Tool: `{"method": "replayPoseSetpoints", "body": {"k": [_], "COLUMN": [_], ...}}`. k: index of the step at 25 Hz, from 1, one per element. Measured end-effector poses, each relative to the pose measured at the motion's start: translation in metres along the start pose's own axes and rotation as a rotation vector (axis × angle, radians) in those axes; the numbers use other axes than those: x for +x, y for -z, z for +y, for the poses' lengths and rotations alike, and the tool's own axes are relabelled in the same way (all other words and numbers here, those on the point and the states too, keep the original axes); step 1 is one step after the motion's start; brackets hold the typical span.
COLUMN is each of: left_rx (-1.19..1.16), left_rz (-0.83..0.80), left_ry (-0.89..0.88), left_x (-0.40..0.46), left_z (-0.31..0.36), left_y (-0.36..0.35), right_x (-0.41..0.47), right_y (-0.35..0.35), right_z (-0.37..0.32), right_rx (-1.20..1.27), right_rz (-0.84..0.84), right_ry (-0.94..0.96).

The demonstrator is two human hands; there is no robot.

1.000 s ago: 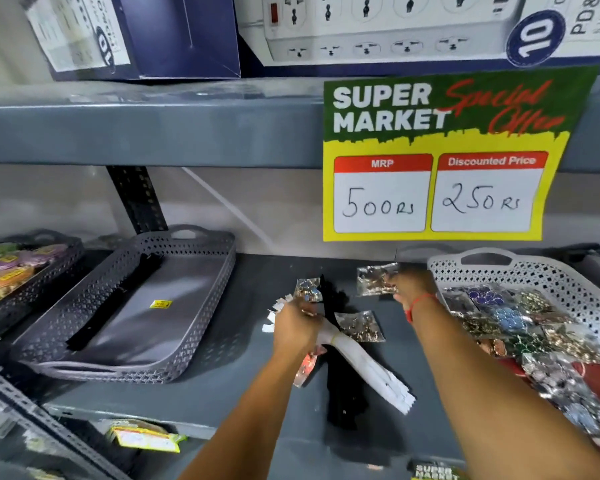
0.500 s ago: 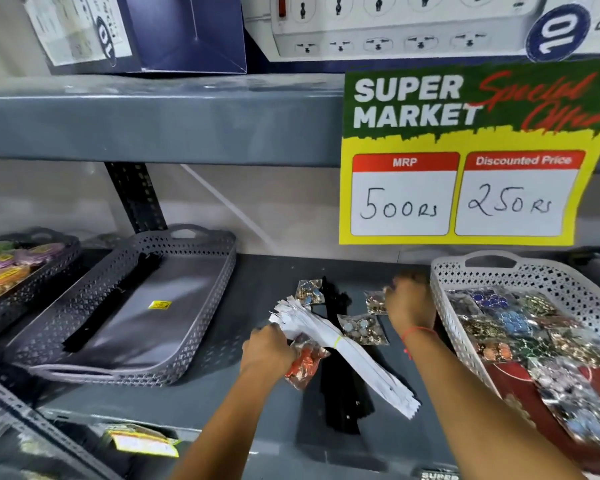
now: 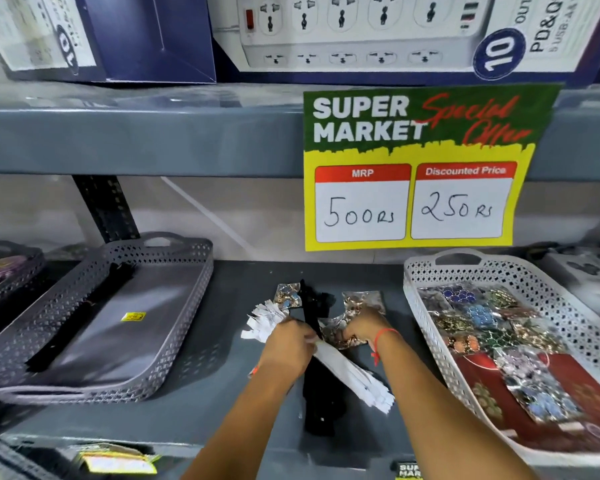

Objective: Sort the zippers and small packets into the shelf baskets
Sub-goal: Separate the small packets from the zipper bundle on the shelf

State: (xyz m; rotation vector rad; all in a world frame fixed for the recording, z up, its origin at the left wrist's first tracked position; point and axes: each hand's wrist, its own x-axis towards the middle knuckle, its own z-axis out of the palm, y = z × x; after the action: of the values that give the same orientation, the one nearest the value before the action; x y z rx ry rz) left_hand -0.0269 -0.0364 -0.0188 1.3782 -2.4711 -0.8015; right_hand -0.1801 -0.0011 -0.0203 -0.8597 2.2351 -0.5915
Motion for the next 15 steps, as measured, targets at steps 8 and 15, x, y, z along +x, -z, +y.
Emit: {"method": "replayPoseSetpoints", "body": {"k": [8, 15], "left_rx": [-0.082, -0.006], "left_rz": [-0.002, 0.083], "left_ry": [0.008, -0.018], "left_x": [0.001, -0.008], "left_z": [-0.007, -0.011], "left_y": [-0.001, 0.011], "right_x": [-0.027, -0.042], "right_y": [0.057, 0.038], "right_z": [0.011, 0.018], "right_rx": [-0.14, -0.557], "right_rz": [0.076, 0.093], "right_ry": [-0.072, -0.168]}}
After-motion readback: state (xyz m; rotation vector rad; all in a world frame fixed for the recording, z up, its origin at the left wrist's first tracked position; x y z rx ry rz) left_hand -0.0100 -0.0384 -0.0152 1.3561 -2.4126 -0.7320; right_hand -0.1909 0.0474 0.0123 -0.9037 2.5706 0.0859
